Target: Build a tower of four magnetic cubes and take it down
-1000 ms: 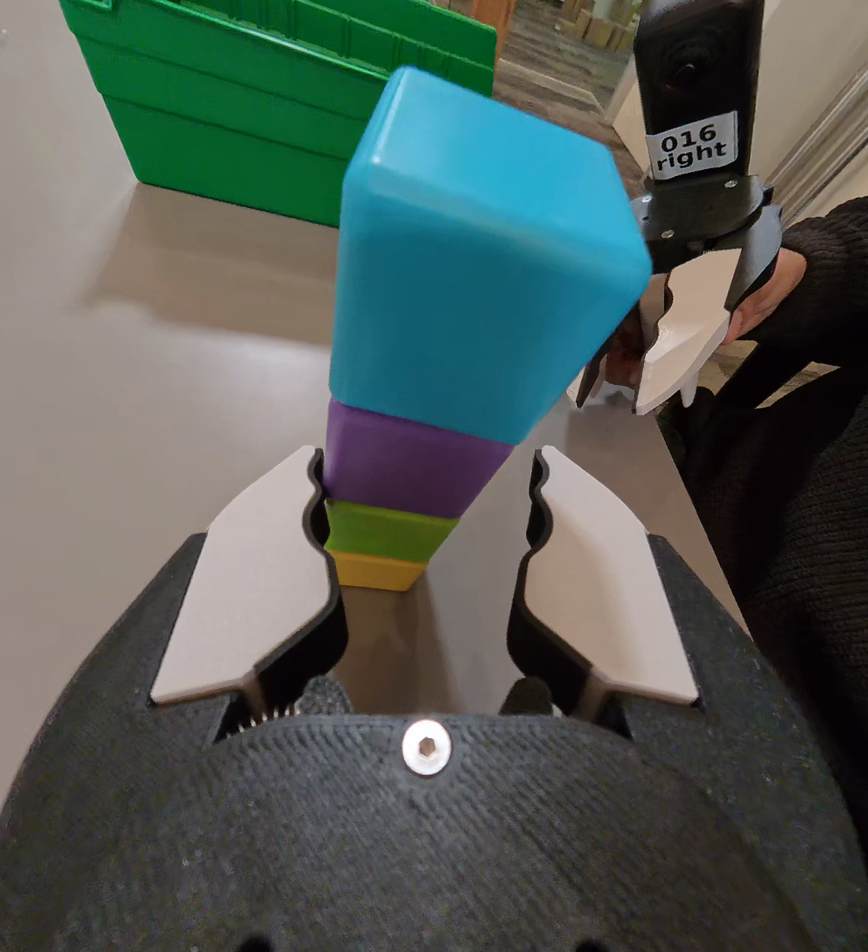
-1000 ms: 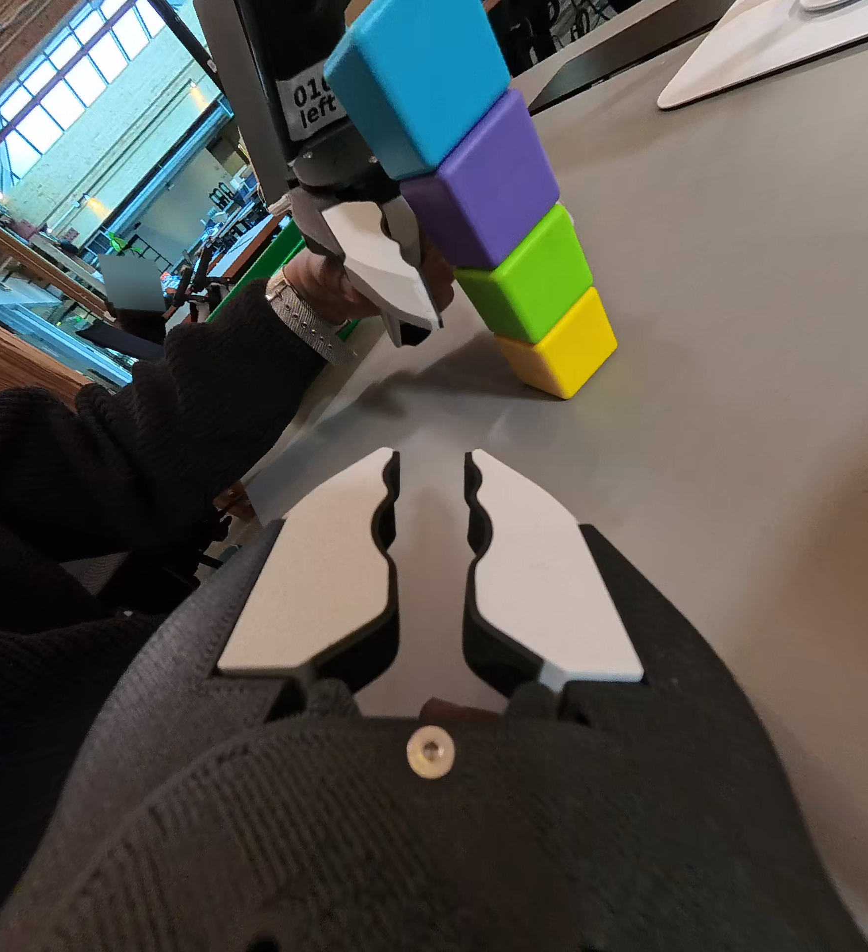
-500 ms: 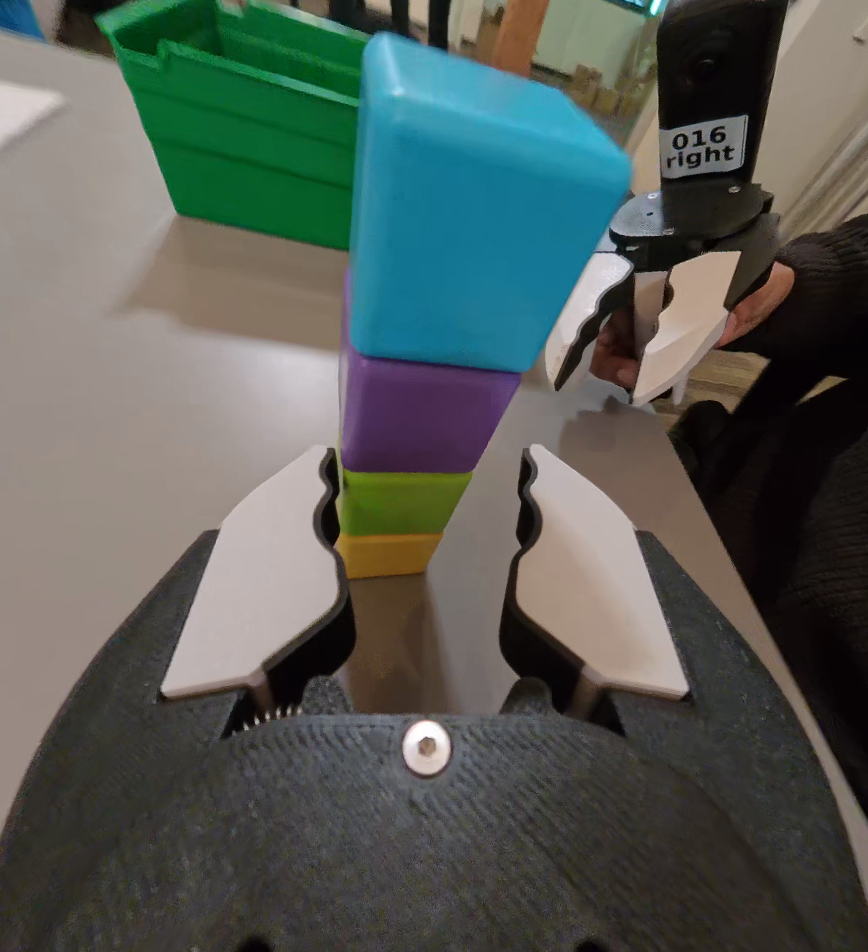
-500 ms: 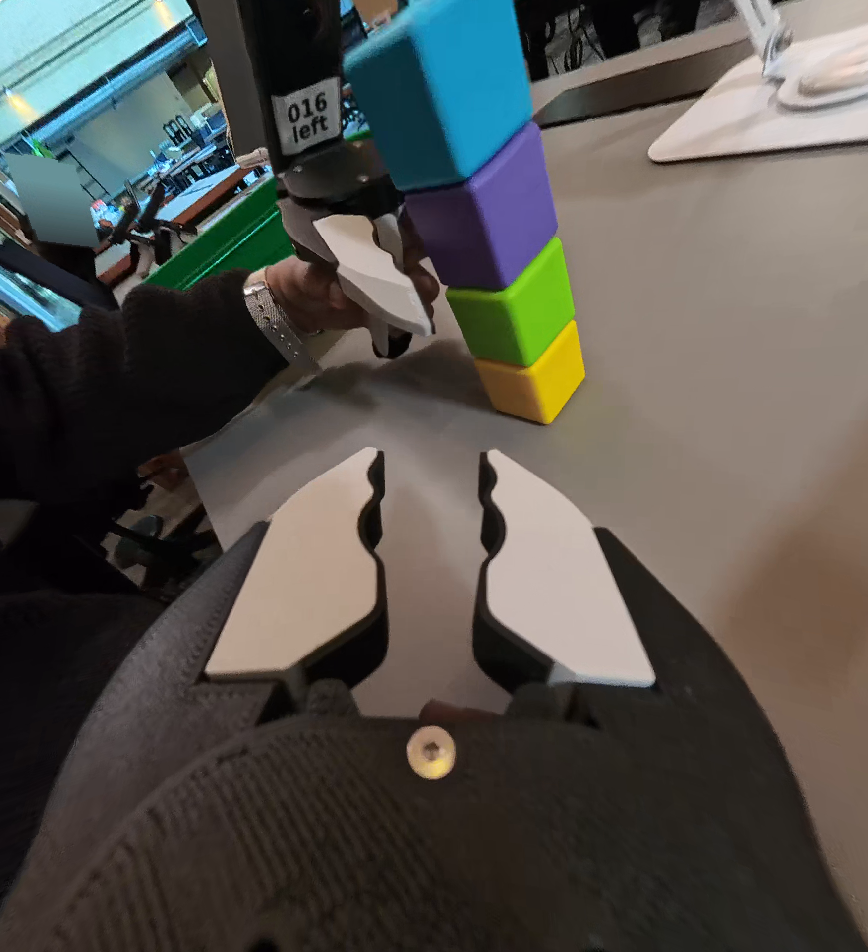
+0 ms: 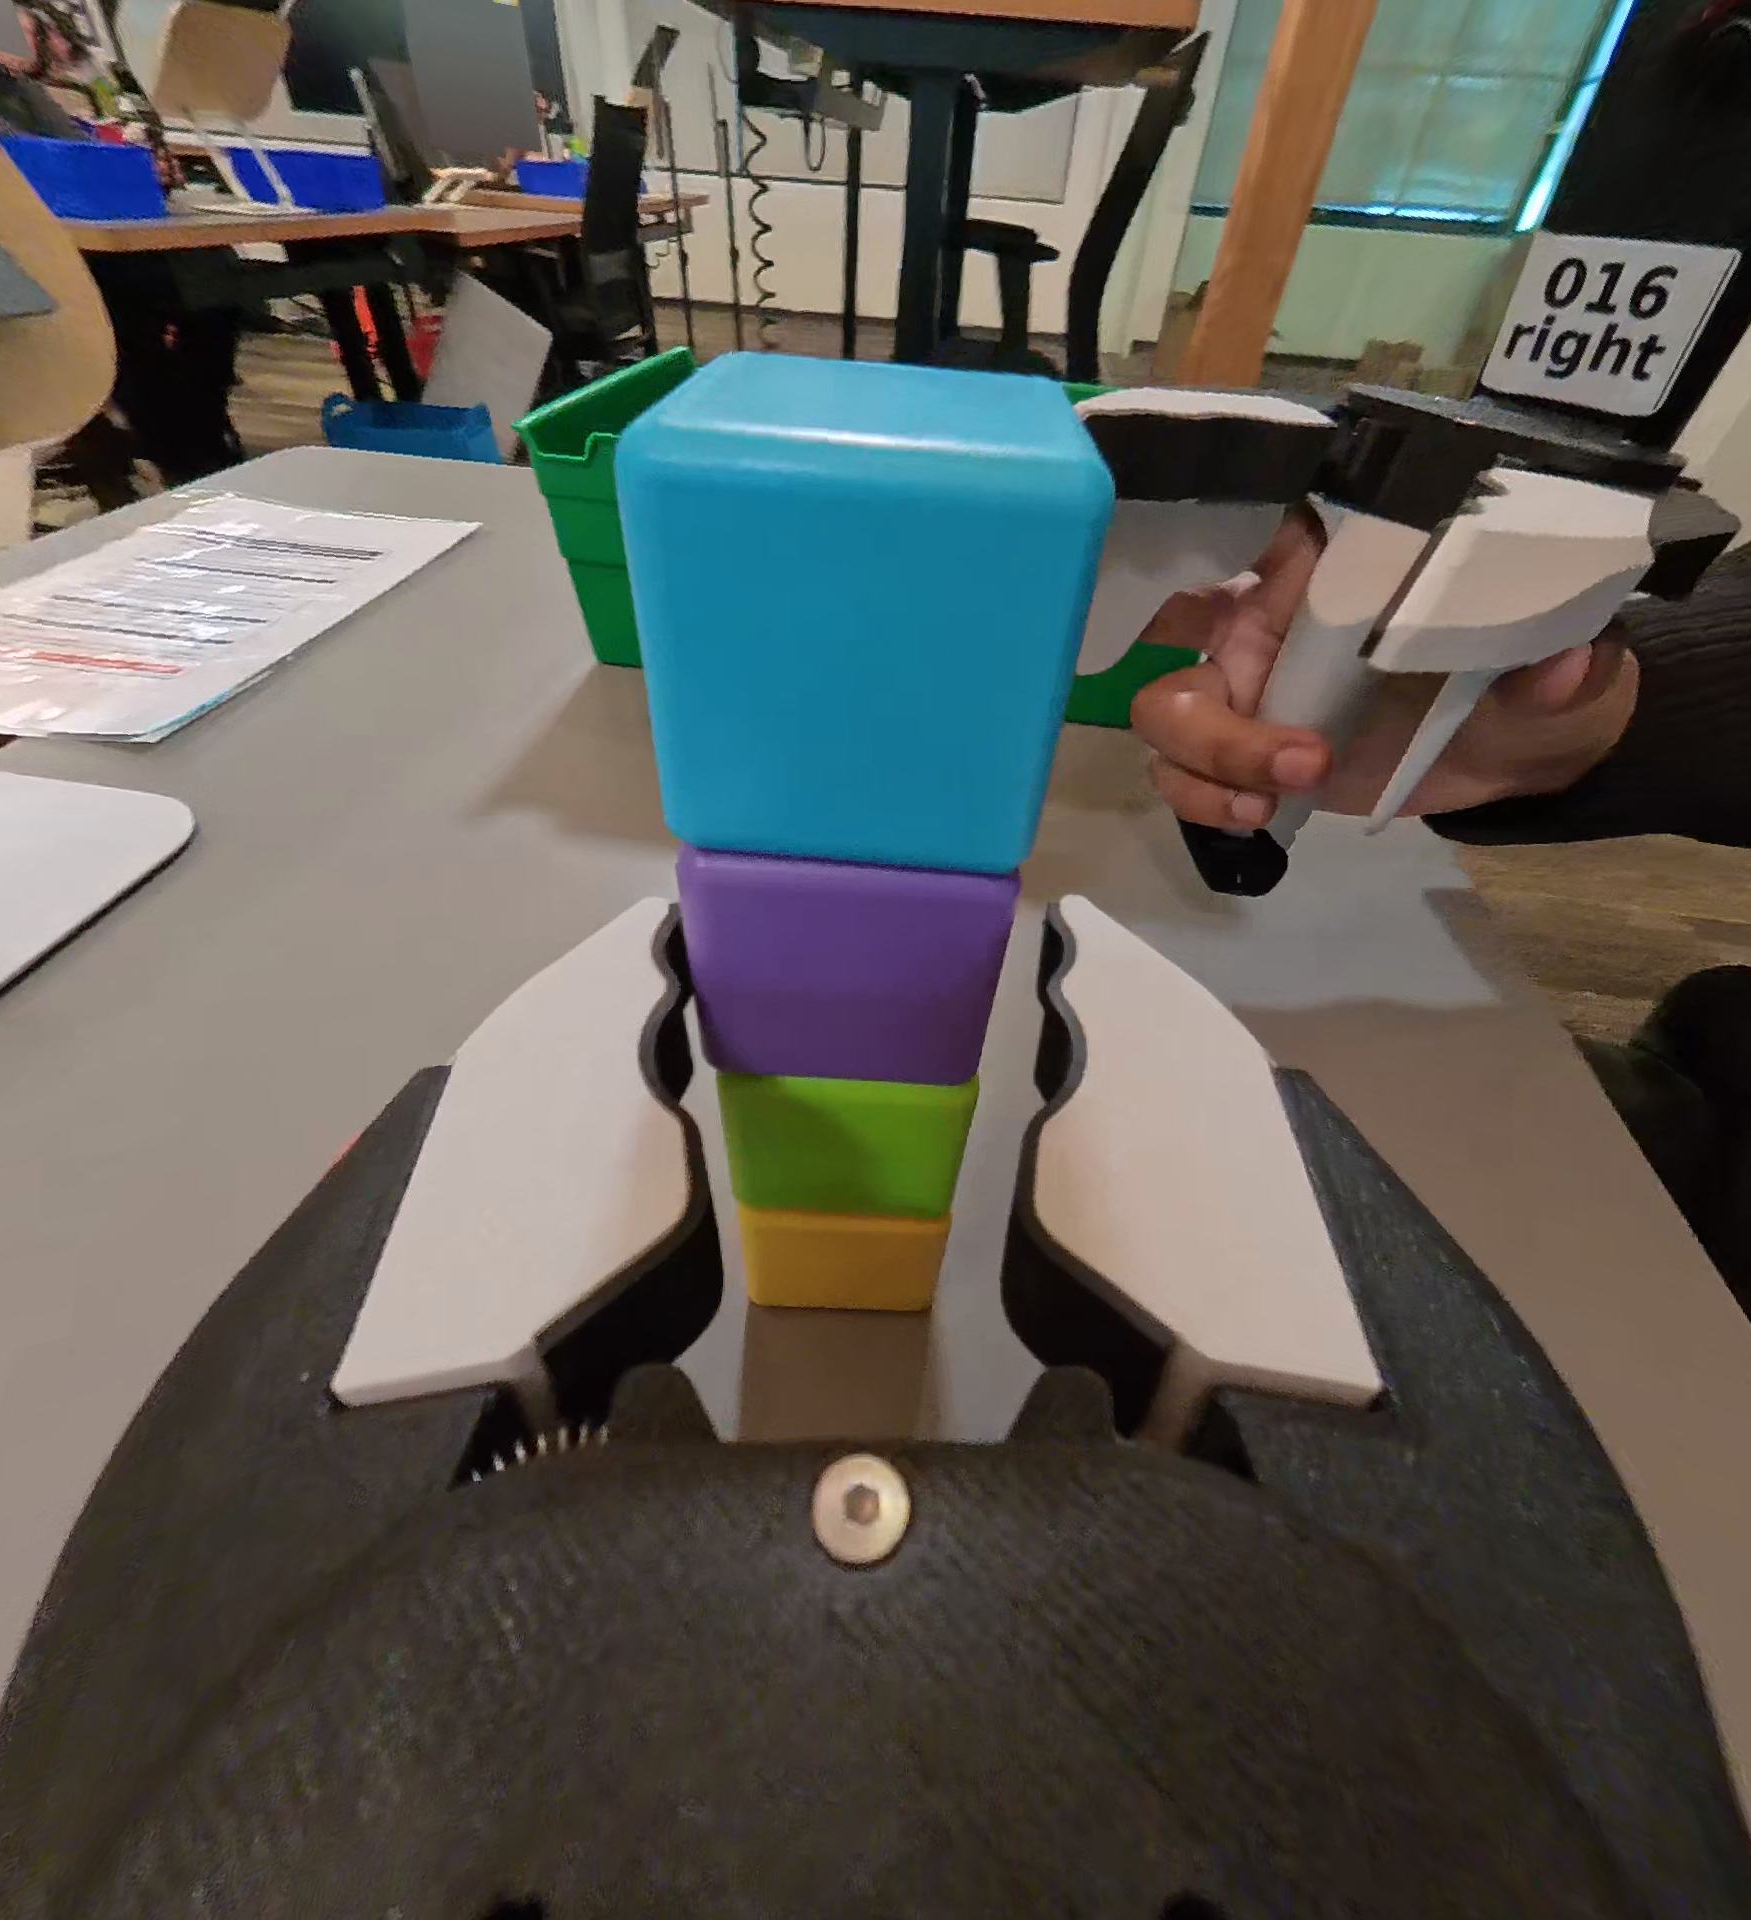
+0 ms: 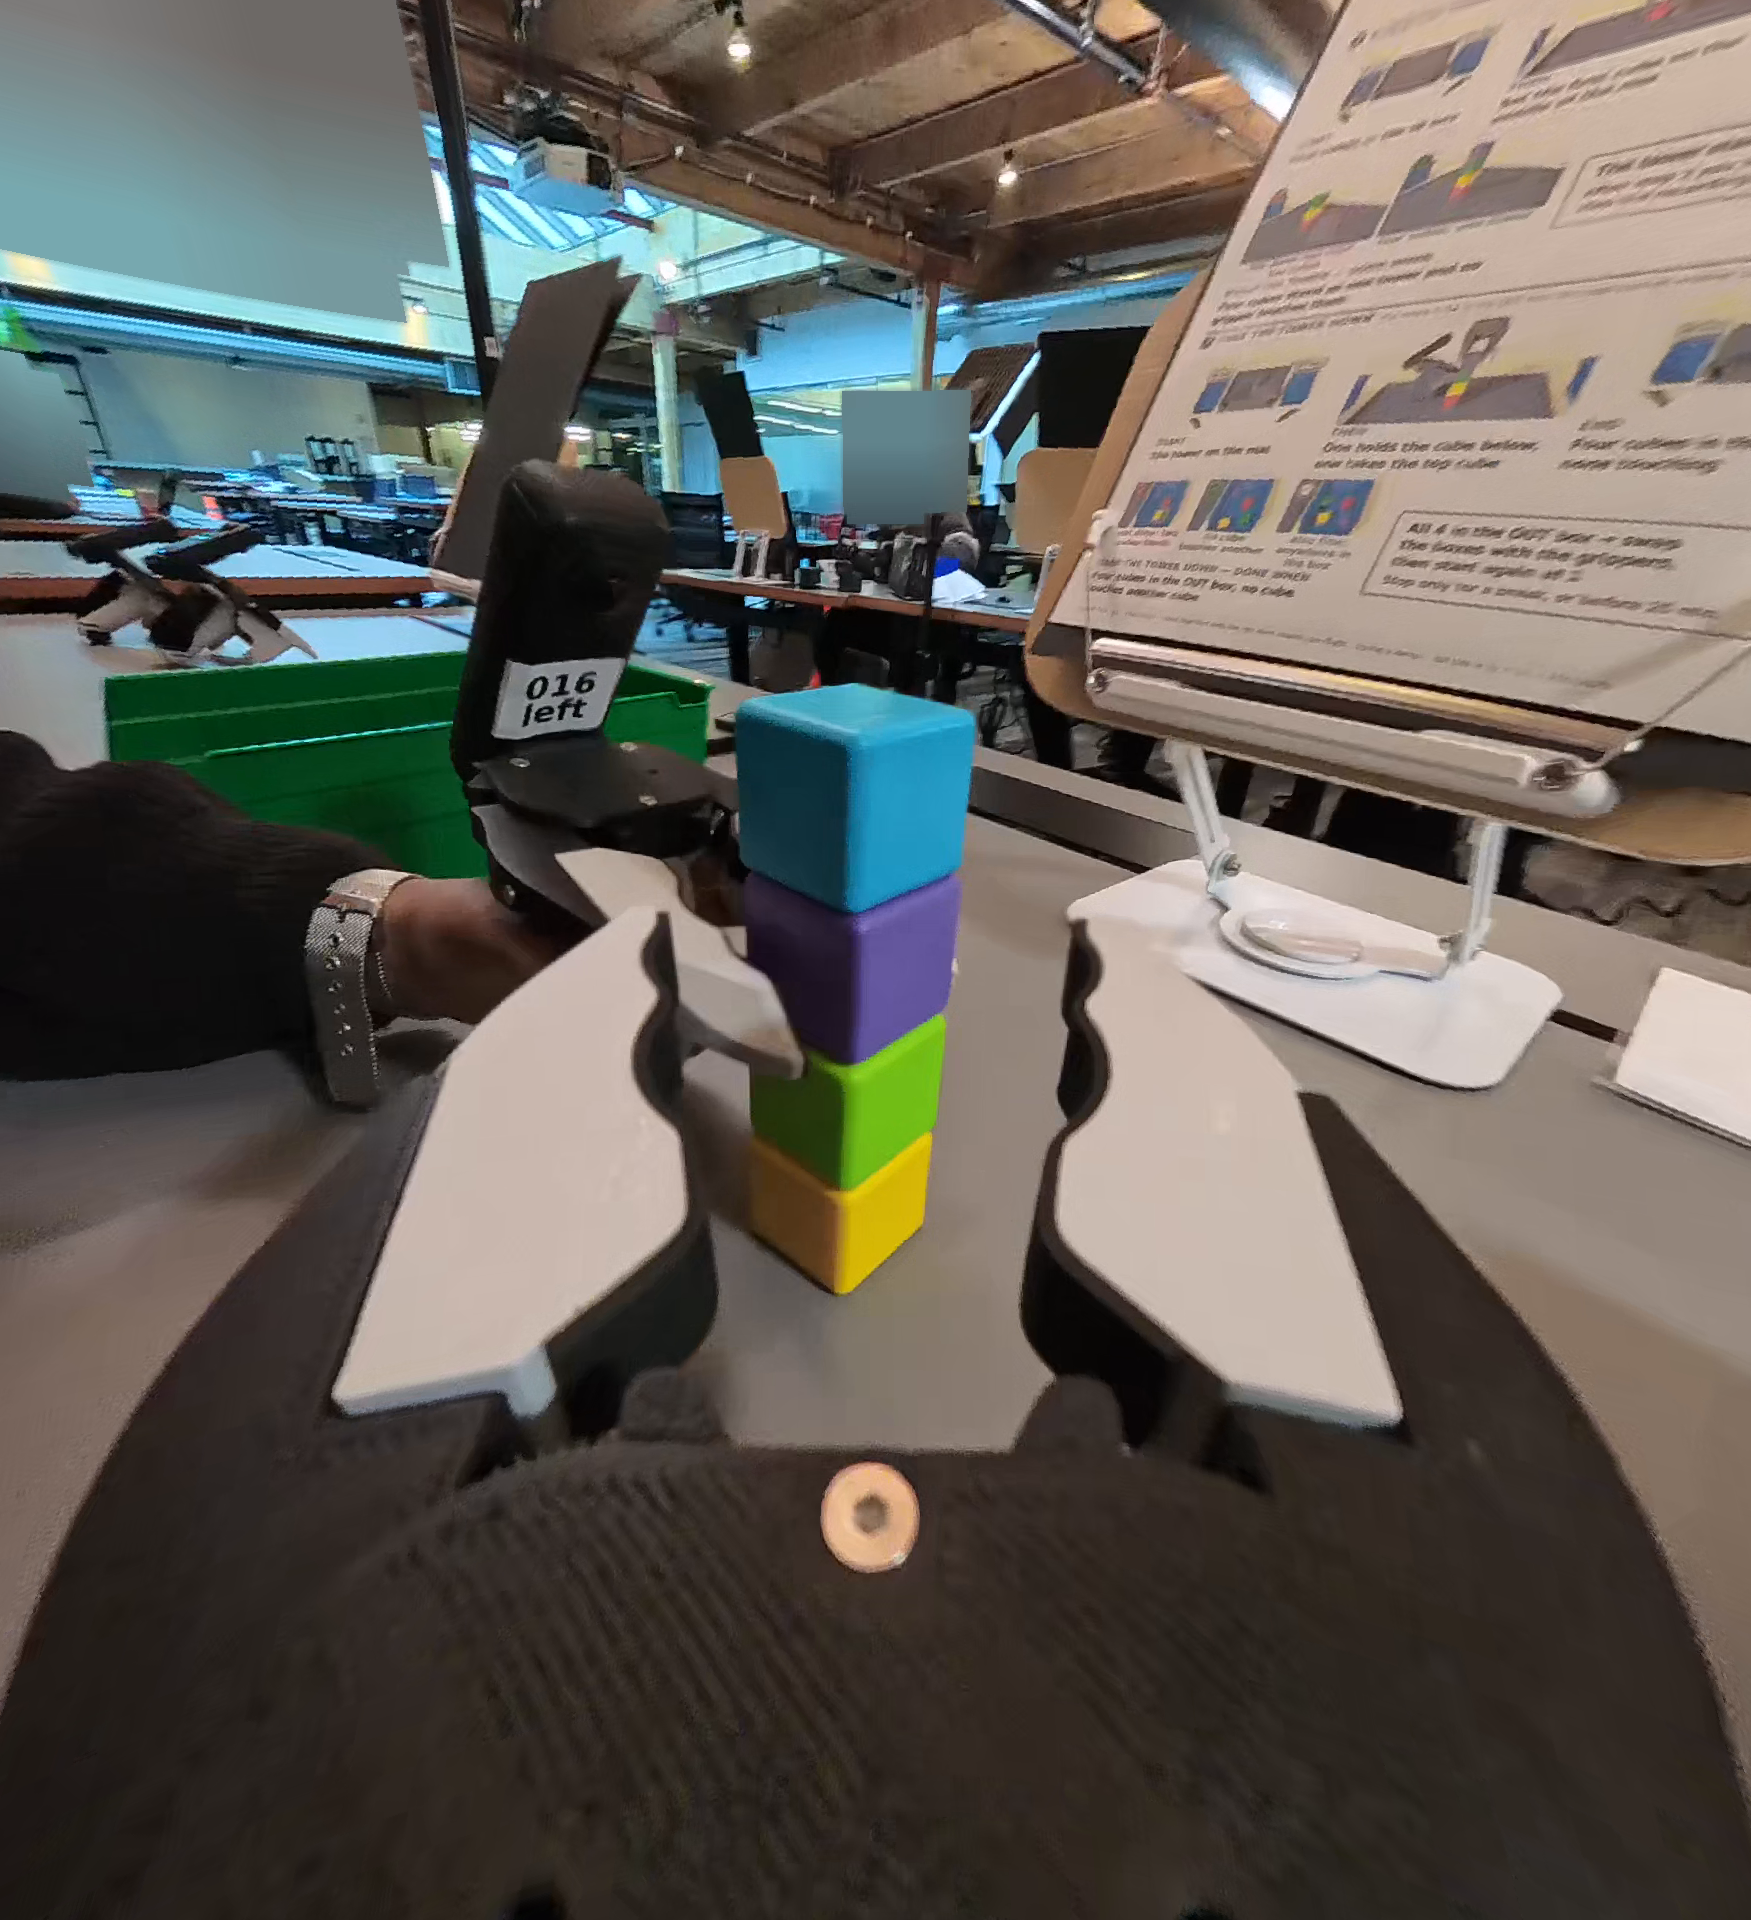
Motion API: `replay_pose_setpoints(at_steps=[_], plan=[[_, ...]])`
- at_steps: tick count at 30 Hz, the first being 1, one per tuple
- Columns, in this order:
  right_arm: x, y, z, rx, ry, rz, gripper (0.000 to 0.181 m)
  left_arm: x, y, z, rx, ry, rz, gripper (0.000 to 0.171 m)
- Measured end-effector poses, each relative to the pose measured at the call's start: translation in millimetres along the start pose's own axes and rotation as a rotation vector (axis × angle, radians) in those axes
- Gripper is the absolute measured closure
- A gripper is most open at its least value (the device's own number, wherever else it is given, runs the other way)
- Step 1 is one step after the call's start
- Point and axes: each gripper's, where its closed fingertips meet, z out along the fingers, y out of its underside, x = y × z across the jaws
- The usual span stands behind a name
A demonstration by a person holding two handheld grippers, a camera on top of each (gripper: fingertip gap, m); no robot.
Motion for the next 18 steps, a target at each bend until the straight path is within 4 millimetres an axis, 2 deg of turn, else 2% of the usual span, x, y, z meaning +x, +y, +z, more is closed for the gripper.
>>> replay_pose_setpoints(at_steps=[3, 9, 15, 18], plan=[[-5, 6, 5, -0.009, -0.043, 0.034, 0.111, -3, -6, -5, 0.016, -0.026, 0.017, 0.122], [-26, 19, -1, -0.045, -0.106, 0.057, 0.119, 2, -7, -10, 0.02, 0.048, 0.018, 0.121], [-24, 11, -4, -0.015, -0.123, 0.034, 0.12, 9, -5, -10, 0.011, 0.097, 0.029, 0.121], [-19, -4, -2, 0.051, -0.15, 0.087, 0.12, 13, -5, -10, 0.015, 0.121, 0.035, 0.121]])
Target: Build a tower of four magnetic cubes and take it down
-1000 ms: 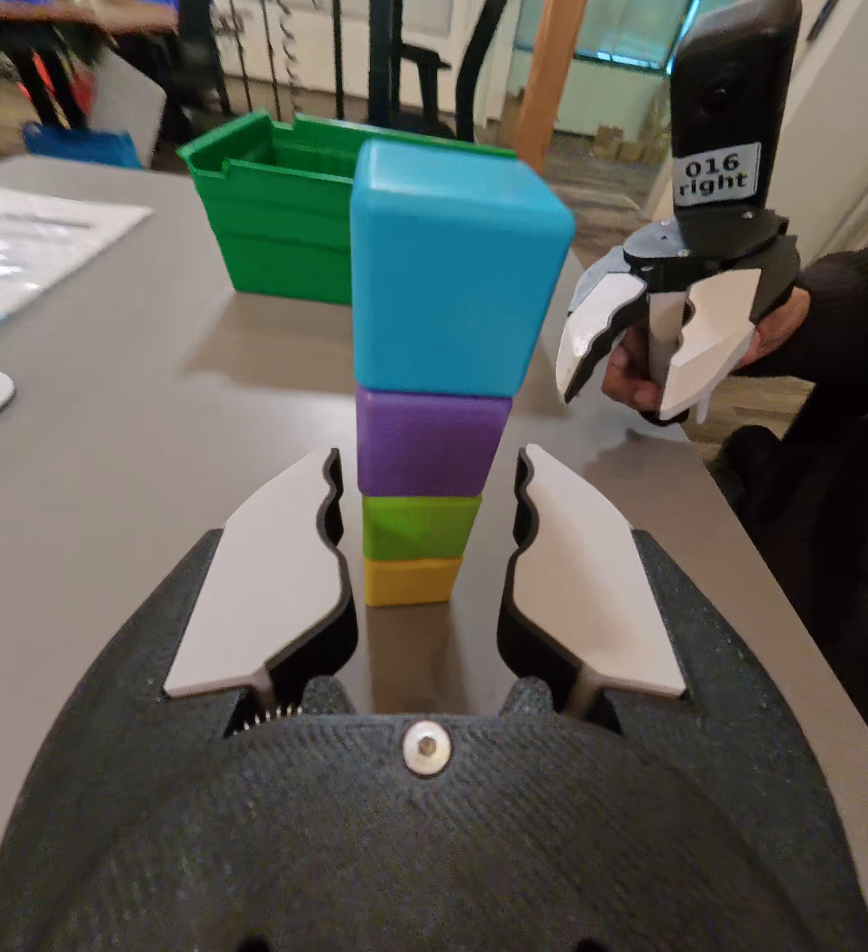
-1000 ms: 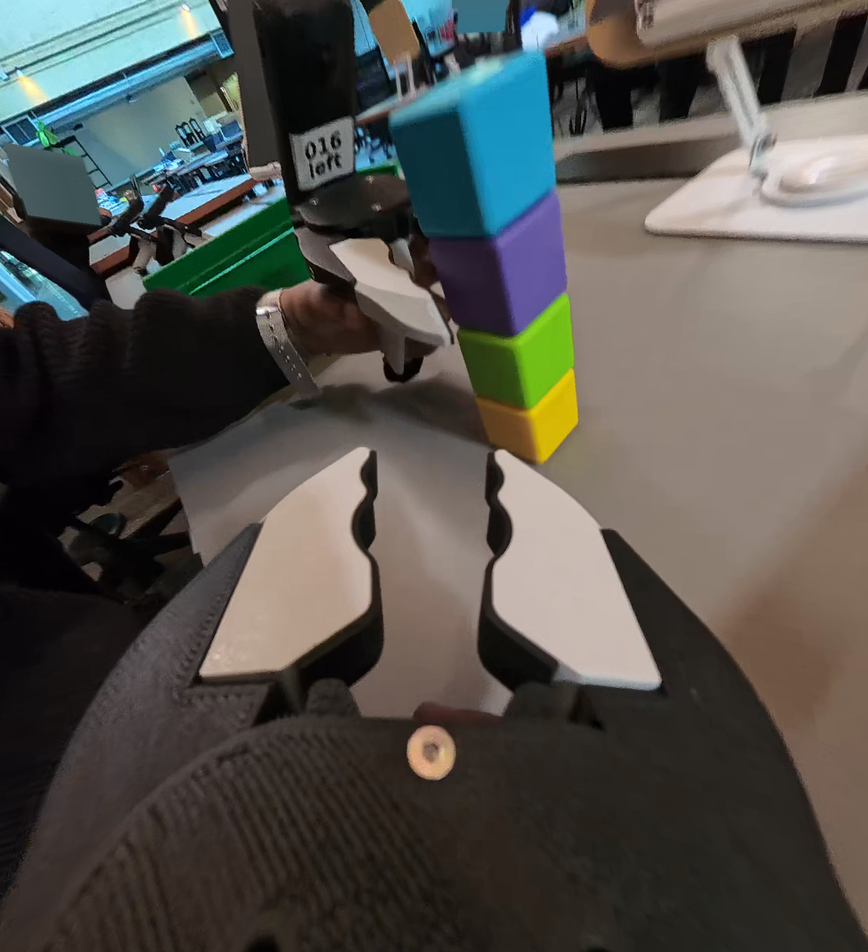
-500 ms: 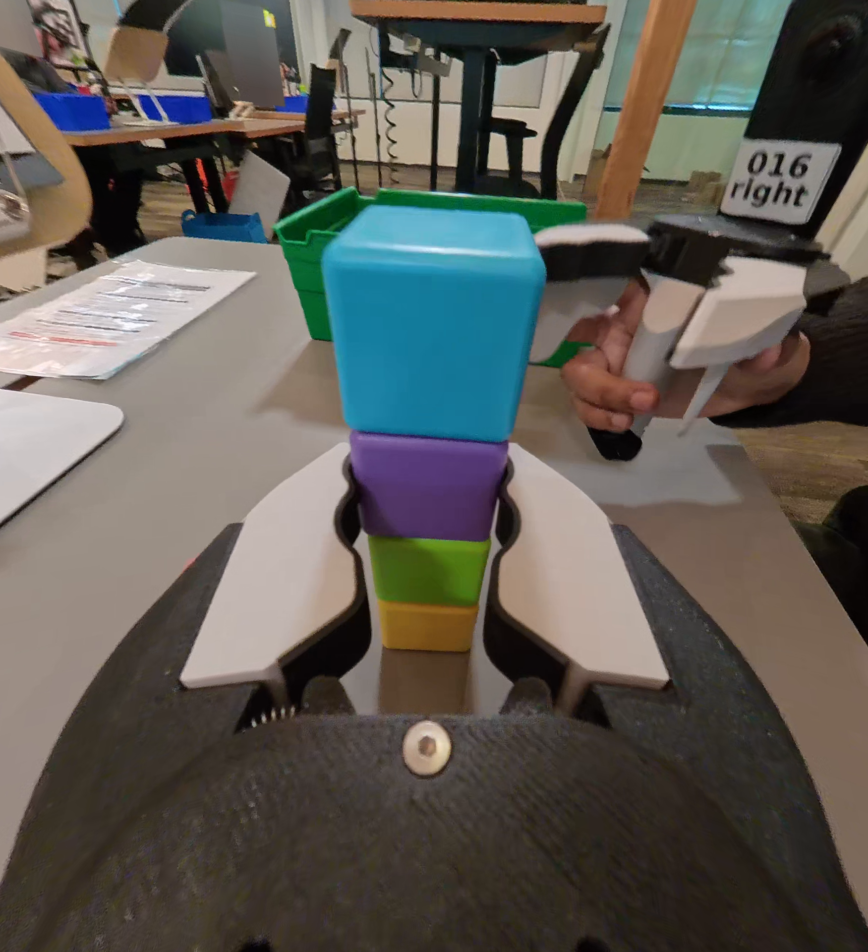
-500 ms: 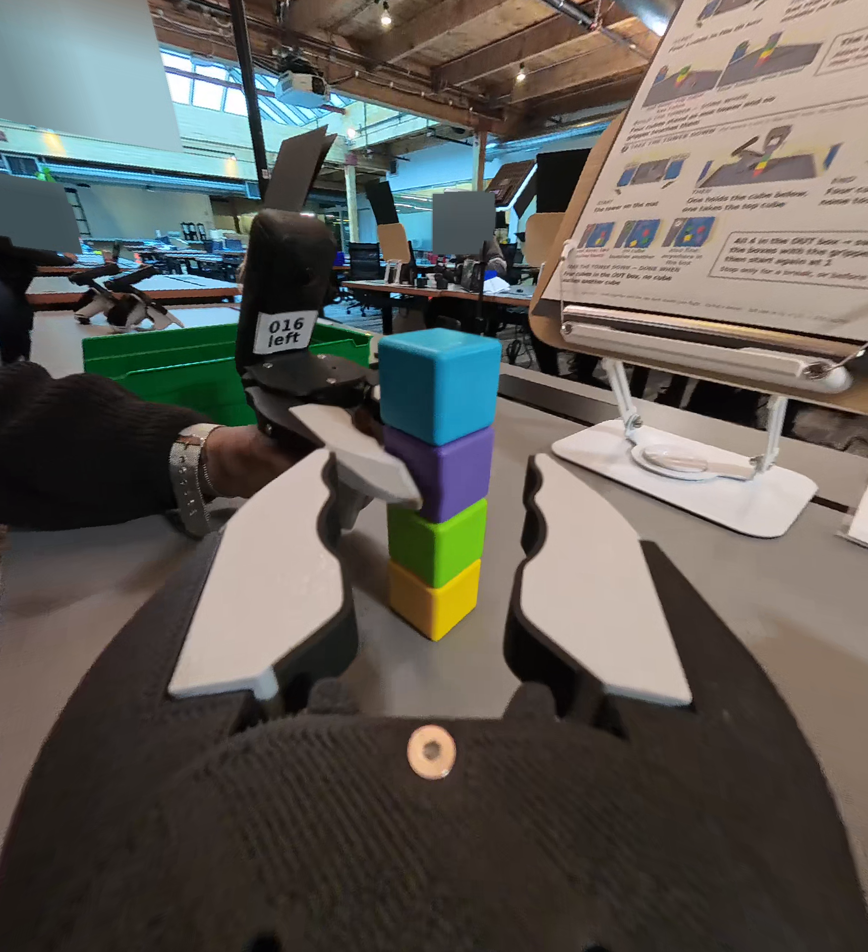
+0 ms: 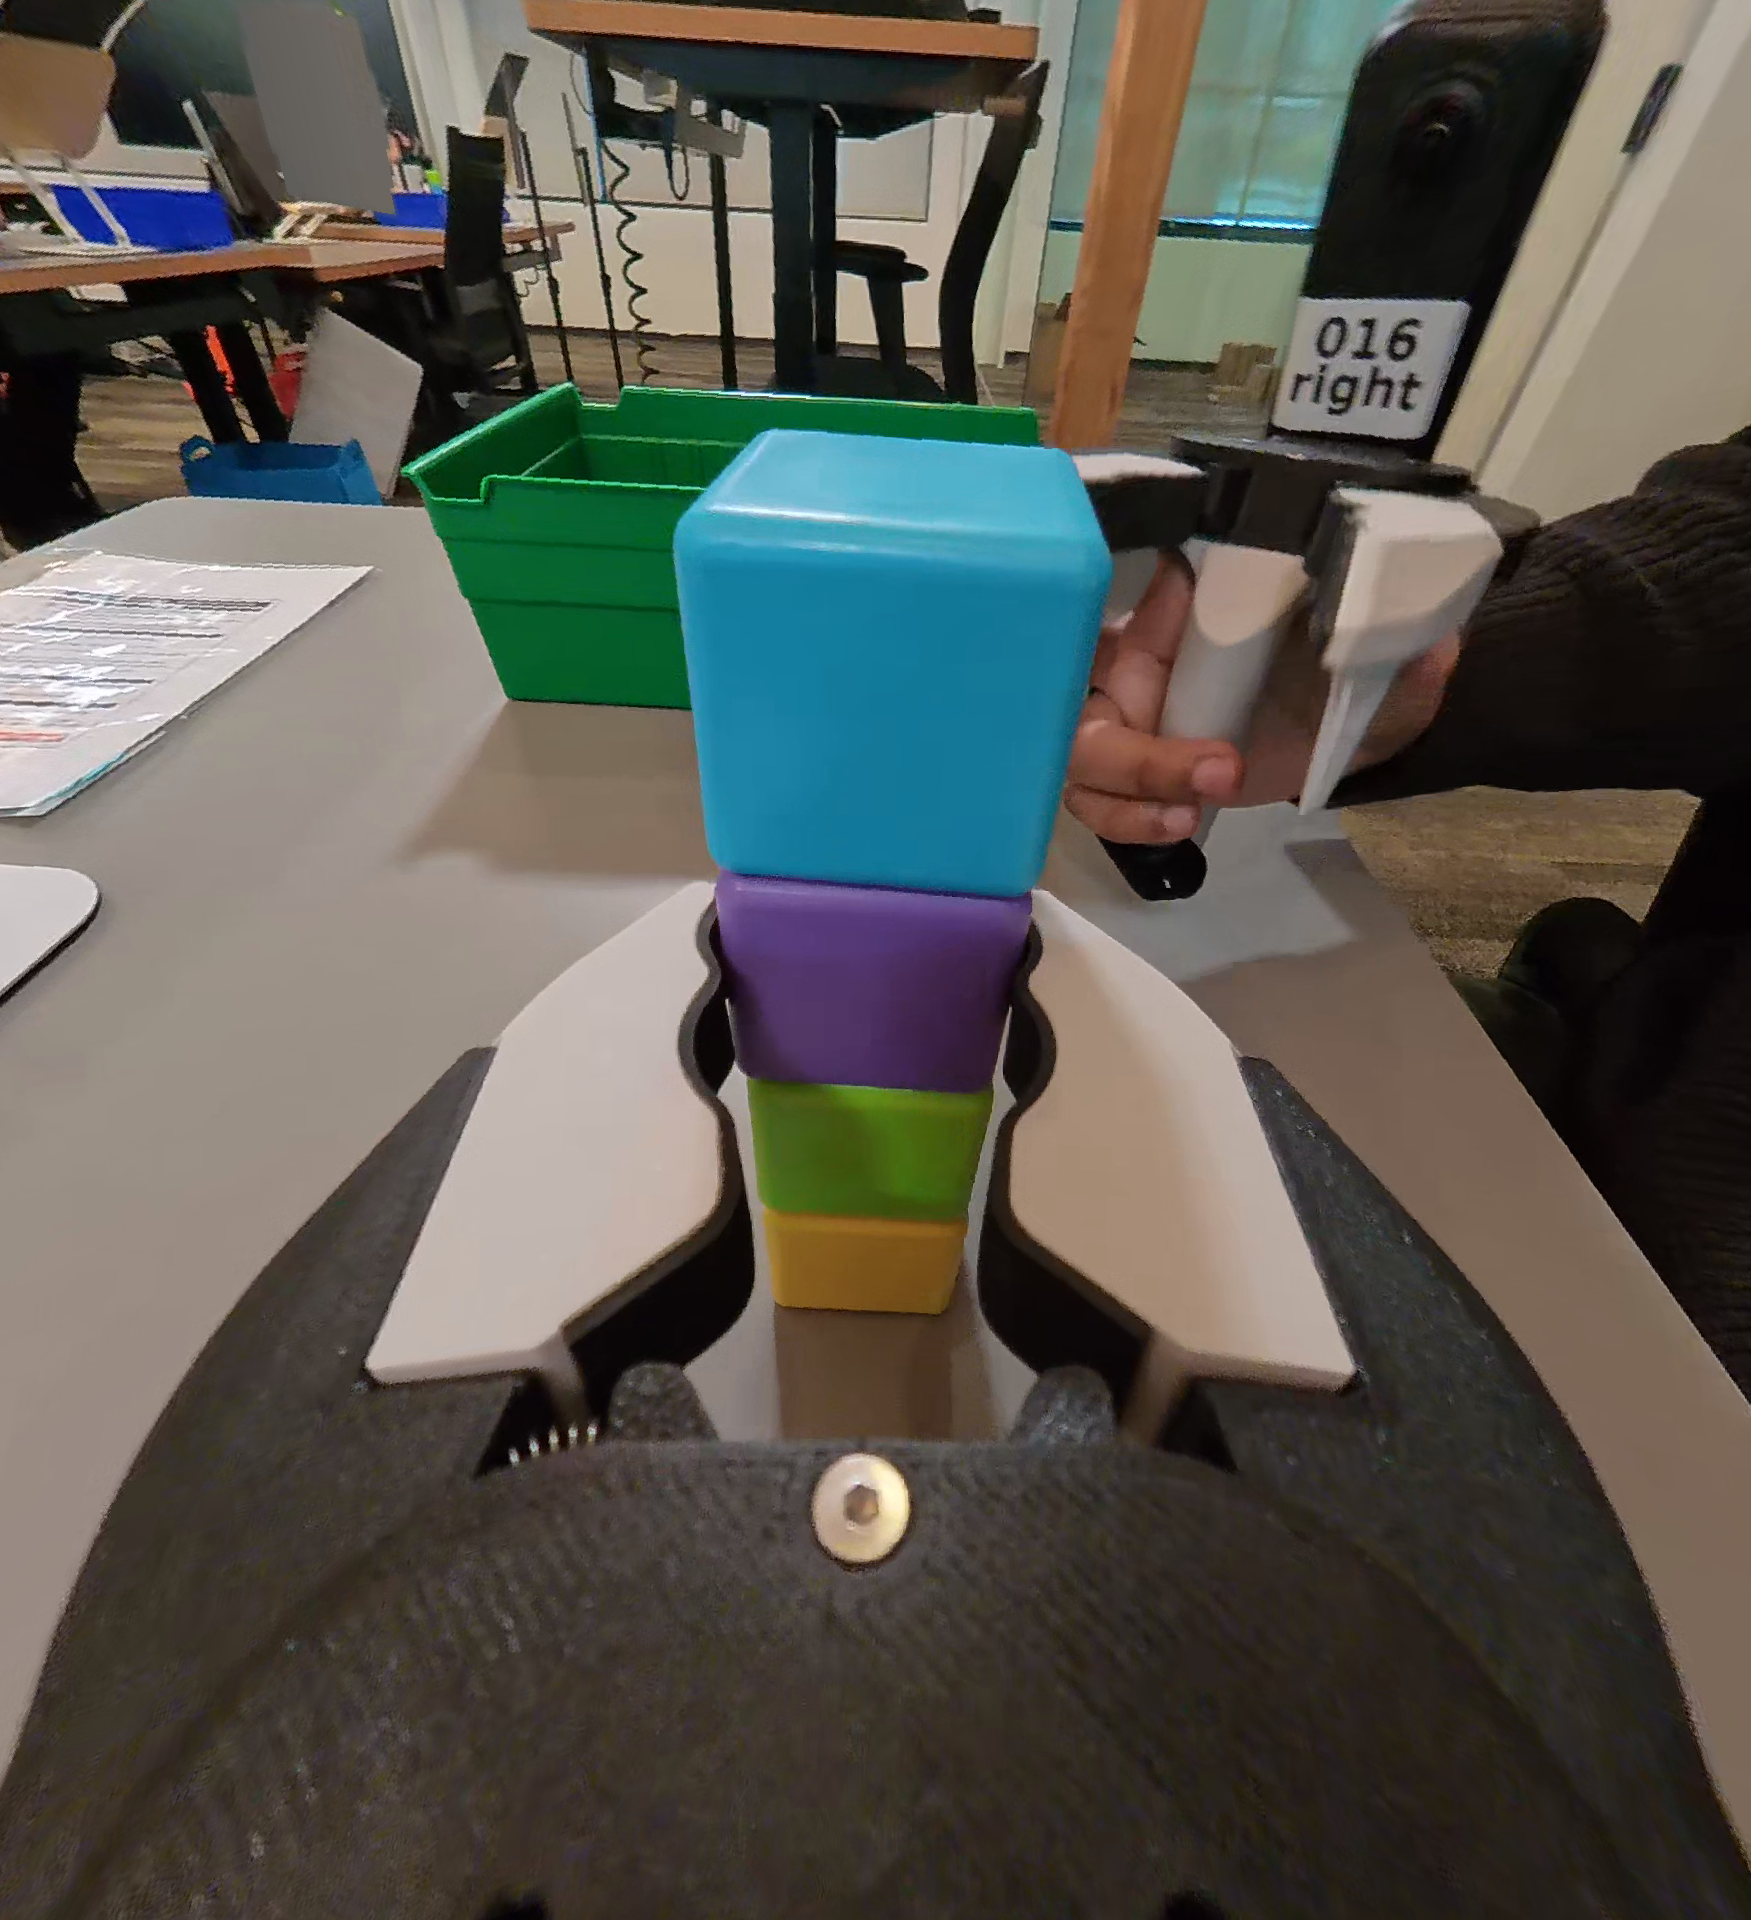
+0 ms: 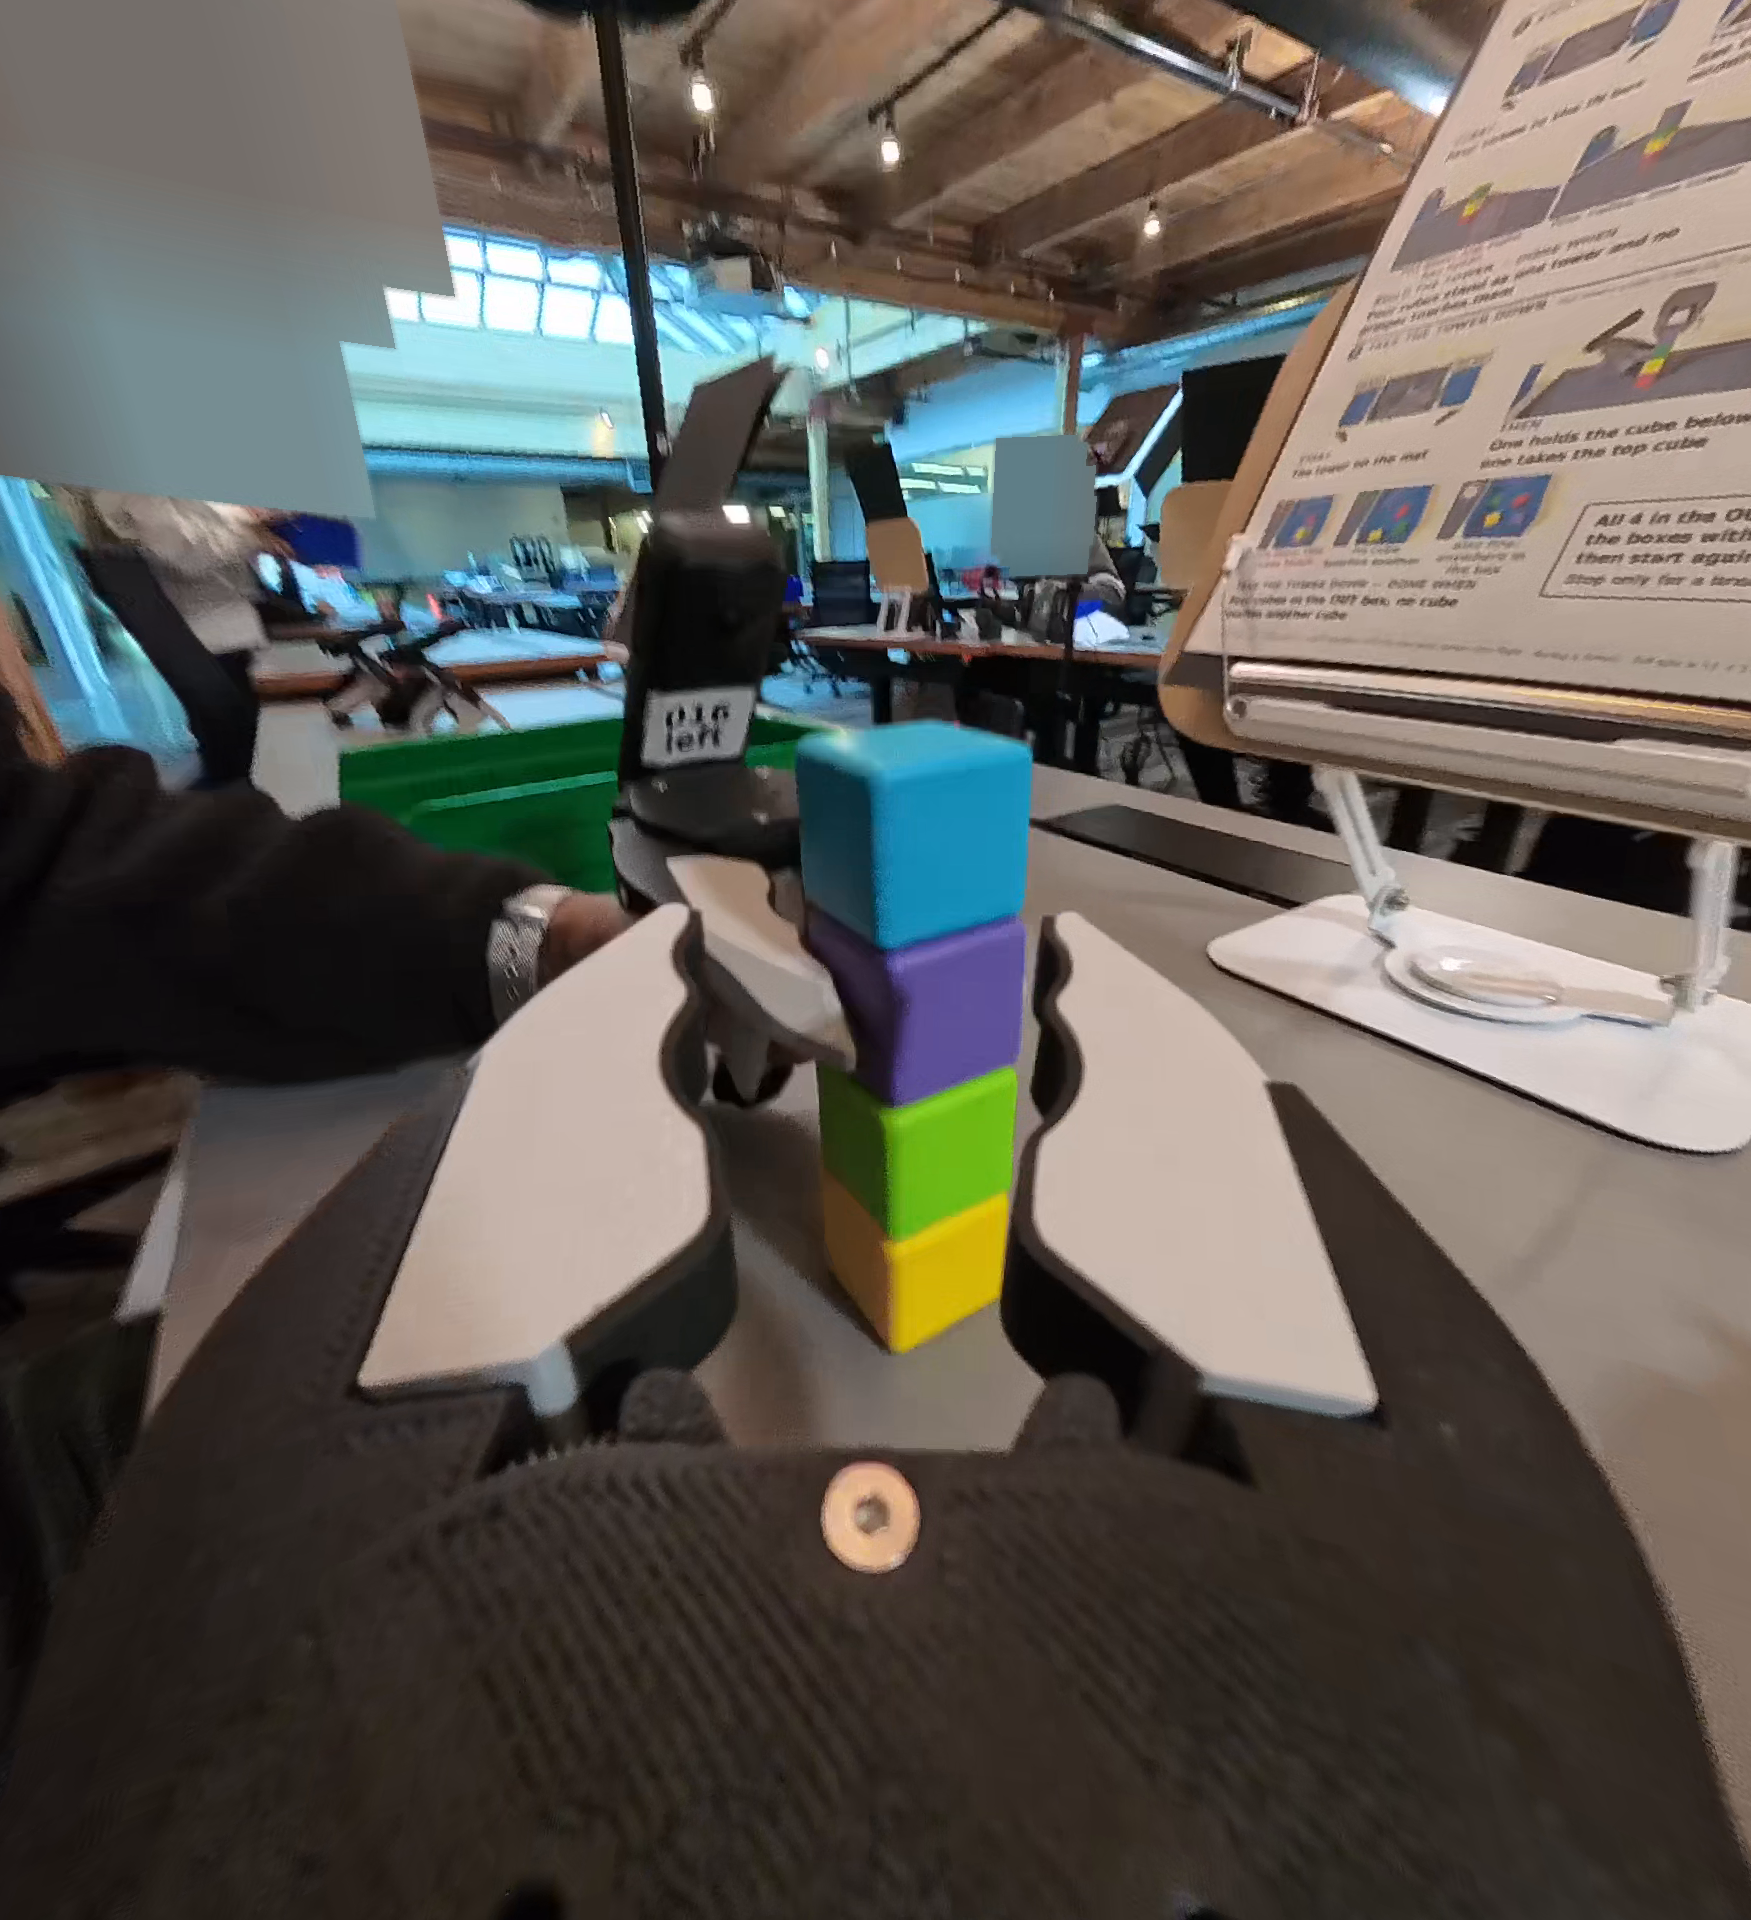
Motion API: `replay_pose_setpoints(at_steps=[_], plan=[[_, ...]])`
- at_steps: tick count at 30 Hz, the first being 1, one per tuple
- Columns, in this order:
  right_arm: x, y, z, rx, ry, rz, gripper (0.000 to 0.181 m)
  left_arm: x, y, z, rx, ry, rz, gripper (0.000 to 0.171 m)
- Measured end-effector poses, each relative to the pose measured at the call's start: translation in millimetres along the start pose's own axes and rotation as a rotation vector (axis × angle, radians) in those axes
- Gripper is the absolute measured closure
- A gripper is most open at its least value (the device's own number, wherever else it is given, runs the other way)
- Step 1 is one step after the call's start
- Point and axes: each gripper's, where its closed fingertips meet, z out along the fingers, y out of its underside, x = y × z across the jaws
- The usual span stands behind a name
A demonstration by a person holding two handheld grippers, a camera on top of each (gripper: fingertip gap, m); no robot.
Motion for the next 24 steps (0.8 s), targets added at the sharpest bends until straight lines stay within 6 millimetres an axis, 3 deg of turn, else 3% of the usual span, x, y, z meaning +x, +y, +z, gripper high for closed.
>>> replay_pose_setpoints(at_steps=[2, 10, 12, 15, 24], plan=[[1, -7, 6, 0.023, -0.032, 0.049, 0.116, 1, 0, 0, 0.008, 0.014, -0.005, 0.121], [7, 5, 51, -0.085, -0.127, -0.038, 0.1, 5, 1, 0, -0.002, 0.038, 0.009, 0.12], [3, 7, 59, -0.111, -0.186, -0.058, 0.12, 5, 1, 0, -0.001, 0.041, 0.011, 0.121], [5, 7, 60, -0.113, -0.217, -0.04, 0.13, 5, 1, -1, 0.003, 0.037, 0.012, 0.121], [8, 6, 55, -0.154, -0.192, -0.037, 0.13, 6, 1, 2, 0.009, 0.038, 0.013, 0.121]])
